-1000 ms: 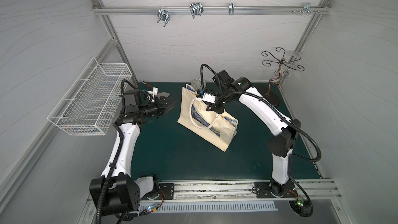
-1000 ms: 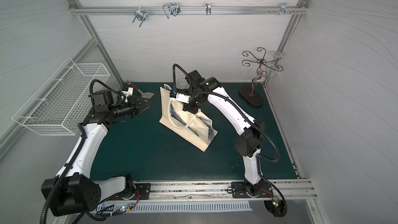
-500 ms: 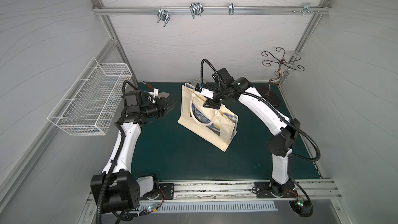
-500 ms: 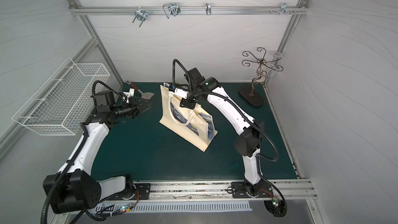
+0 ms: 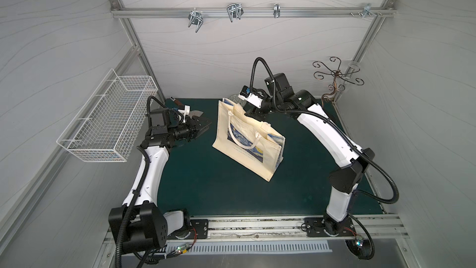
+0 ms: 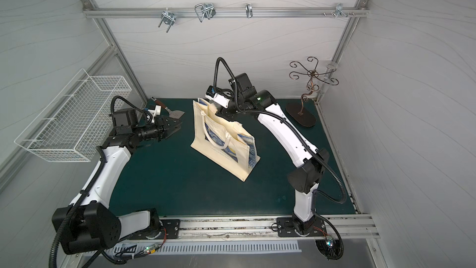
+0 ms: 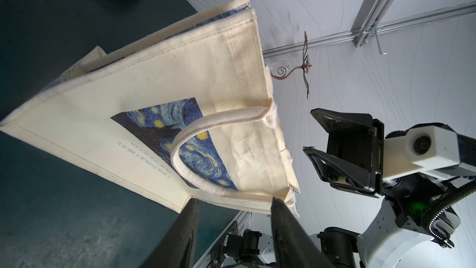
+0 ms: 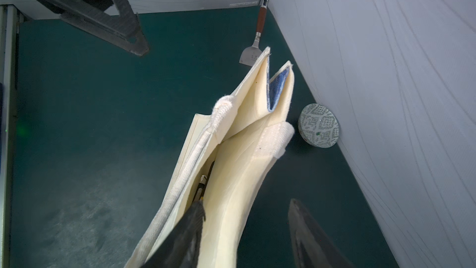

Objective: Place the art knife into the pouch
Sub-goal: Place the pouch at the center of the board, then reset both arms

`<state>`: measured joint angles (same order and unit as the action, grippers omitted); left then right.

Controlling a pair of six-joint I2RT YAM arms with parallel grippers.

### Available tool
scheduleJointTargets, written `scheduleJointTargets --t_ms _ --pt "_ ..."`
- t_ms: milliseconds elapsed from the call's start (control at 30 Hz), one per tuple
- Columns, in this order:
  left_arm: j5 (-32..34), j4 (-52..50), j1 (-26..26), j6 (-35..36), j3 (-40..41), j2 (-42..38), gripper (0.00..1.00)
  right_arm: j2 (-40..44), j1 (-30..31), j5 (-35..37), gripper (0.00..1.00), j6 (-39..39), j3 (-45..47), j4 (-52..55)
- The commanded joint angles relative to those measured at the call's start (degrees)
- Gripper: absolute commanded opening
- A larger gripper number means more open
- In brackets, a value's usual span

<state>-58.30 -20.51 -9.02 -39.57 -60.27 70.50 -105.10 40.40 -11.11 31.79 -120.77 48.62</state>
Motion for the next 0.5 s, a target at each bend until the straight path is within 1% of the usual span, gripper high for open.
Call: scheduleJointTargets --t_ms 0,33,67,100,133,167,233,267,467 --pt "-0.4 -1.7 -0.3 3.5 -2.1 -0.5 0.52 4.2 -1.8 -0.8 0.57 -1.4 3.5 -4.4" --pt "0.0 -2.6 -0.3 4.4 -2.6 -0.7 0.53 5.5 -2.5 -0.9 0.58 -2.2 5.3 -6.2" --pt "0.4 -3.9 -0.4 5.5 -3.2 -0.8 0.54 7.1 -3.4 -0.7 0.64 -2.9 7.2 -8.0" --pt "0.9 -5.3 -0.4 6.7 -3.8 -0.9 0.56 8.3 -4.2 -0.6 0.75 -3.4 8.8 -9.3" --pt "1.8 -6.9 -0.4 8.0 -4.7 -0.9 0.57 10.0 -5.2 -0.9 0.98 -4.1 10.6 -10.6" --pt "2.7 -8.4 -0.5 9.5 -5.4 -1.1 0.64 11.5 -6.5 -1.2 0.99 -4.9 12.3 -11.7" --pt "3.8 -10.1 -0.5 11.5 -6.3 -1.3 0.92 14.3 -9.2 -1.7 0.99 -6.4 15.6 -13.3" --pt "4.5 -11.1 -0.7 12.5 -6.7 -1.5 0.99 15.8 -10.7 -1.6 0.99 -7.3 17.5 -14.1" --pt "10.8 -16.2 -0.9 18.9 -8.2 -2.4 0.99 25.6 -20.7 -2.0 0.99 -13.1 32.9 -21.3"
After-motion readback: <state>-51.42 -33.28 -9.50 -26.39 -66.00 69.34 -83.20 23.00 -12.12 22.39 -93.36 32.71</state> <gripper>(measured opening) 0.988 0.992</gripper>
